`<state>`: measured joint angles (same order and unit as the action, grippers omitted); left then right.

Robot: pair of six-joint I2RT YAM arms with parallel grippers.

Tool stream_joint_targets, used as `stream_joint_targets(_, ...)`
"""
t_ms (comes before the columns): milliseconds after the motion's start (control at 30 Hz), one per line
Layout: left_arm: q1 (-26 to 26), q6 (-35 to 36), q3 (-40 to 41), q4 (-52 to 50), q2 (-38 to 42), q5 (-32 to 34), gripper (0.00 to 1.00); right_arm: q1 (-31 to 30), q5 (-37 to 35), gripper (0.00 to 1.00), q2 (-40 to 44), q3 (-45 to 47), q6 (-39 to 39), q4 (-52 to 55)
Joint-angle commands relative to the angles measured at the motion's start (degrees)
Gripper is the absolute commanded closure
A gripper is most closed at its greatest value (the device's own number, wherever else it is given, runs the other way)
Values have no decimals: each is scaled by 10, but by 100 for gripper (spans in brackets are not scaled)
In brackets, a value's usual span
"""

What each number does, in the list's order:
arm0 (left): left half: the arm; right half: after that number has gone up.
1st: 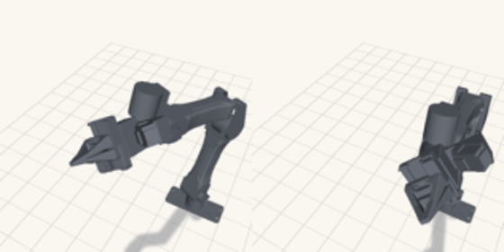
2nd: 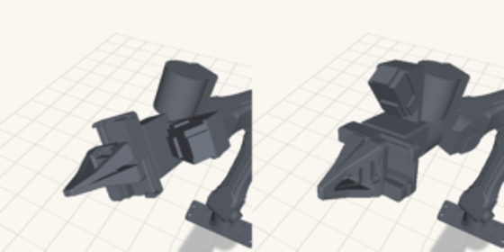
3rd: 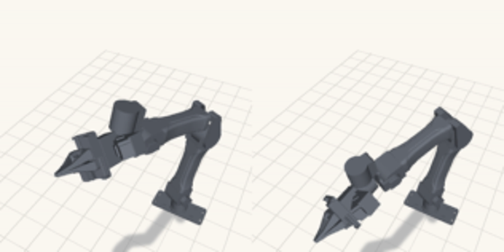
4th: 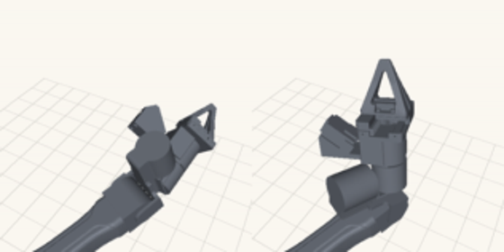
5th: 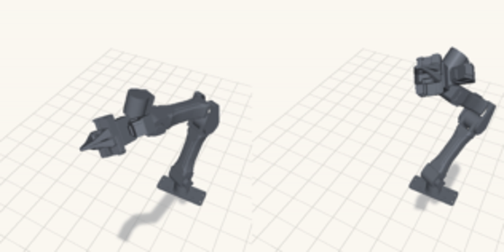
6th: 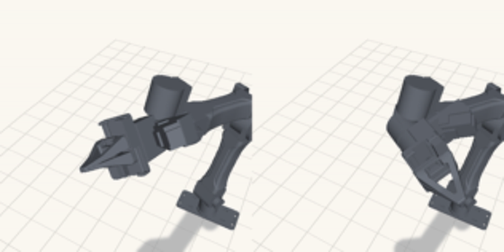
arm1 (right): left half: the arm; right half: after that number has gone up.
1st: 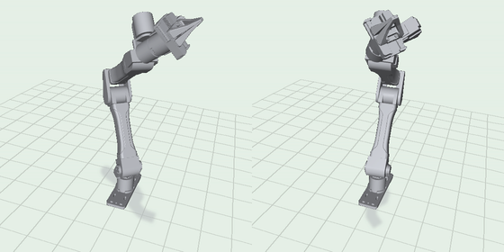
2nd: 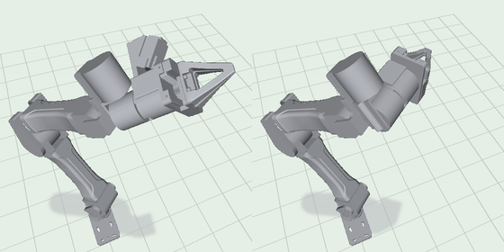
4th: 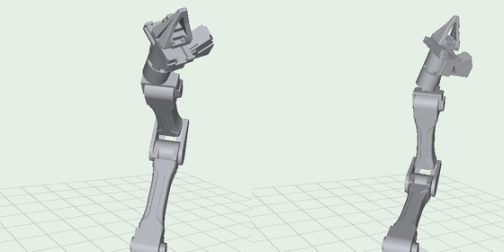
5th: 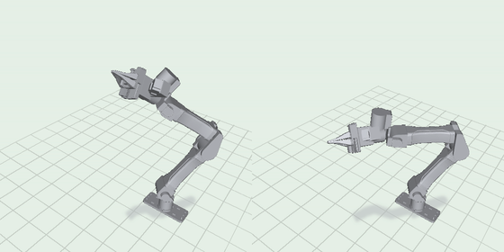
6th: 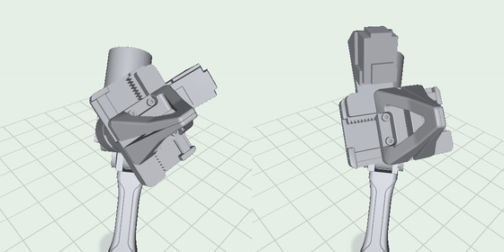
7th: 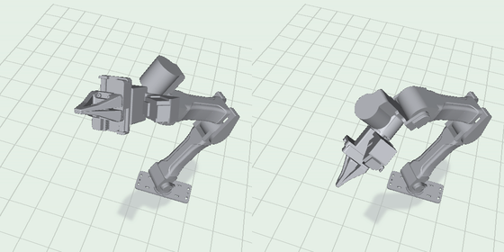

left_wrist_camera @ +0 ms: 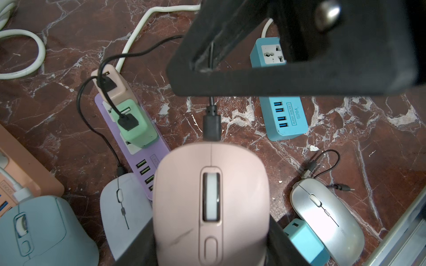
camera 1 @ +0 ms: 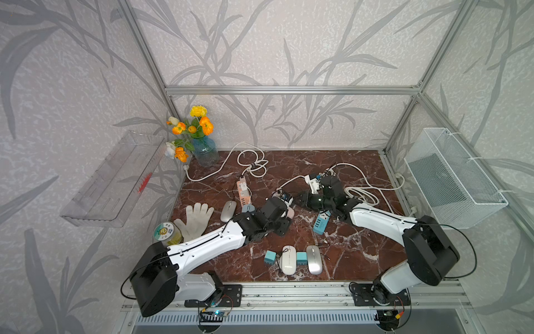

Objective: Unplug the wireless mouse
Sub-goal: Remove the power cord from the mouse.

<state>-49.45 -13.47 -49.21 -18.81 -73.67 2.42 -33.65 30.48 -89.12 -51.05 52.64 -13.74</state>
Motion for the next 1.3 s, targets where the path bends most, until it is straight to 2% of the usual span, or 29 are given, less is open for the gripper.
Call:
stream_joint_targets(0, 3, 7, 4, 7, 16, -6, 100, -3, 9, 82, -10, -22, 8, -29)
stream_joint_targets(167, 4, 4, 4, 1, 17, 3, 100, -4, 5, 100, -9, -23, 9, -22)
stream_joint_targets(367, 11, -8, 7, -21, 19, -11, 100, 1, -10, 100, -20, -43, 9, -4)
stream_joint_targets(533, 16, -28, 19, -34, 15, -52, 100, 30, -54, 100, -49, -89, 25, 16)
stream_joint_targets(667, 16, -44, 21, -50, -6, -97, 100, 44, -58, 100, -76, -125, 47, 17)
stream_joint_targets(767, 16, -56, 22, -53, -12, -106, 100, 41, -51, 100, -83, -138, 44, 19)
stream_joint_targets(933, 17, -70, 20, -64, 2, -73, 100, 37, -53, 100, -82, -124, 29, 29)
stream_joint_targets(1033, 18, -97, 1, -114, 0, -40, 100, 33, -34, 100, -82, -120, 19, 23)
stream_joint_targets(1133, 19, -132, -11, -182, 4, -28, 100, 17, -30, 100, -76, -135, -38, 74)
stream_joint_targets(1267, 19, -196, 12, -251, 39, -12, 100, -12, -54, 100, -57, -133, -107, 133)
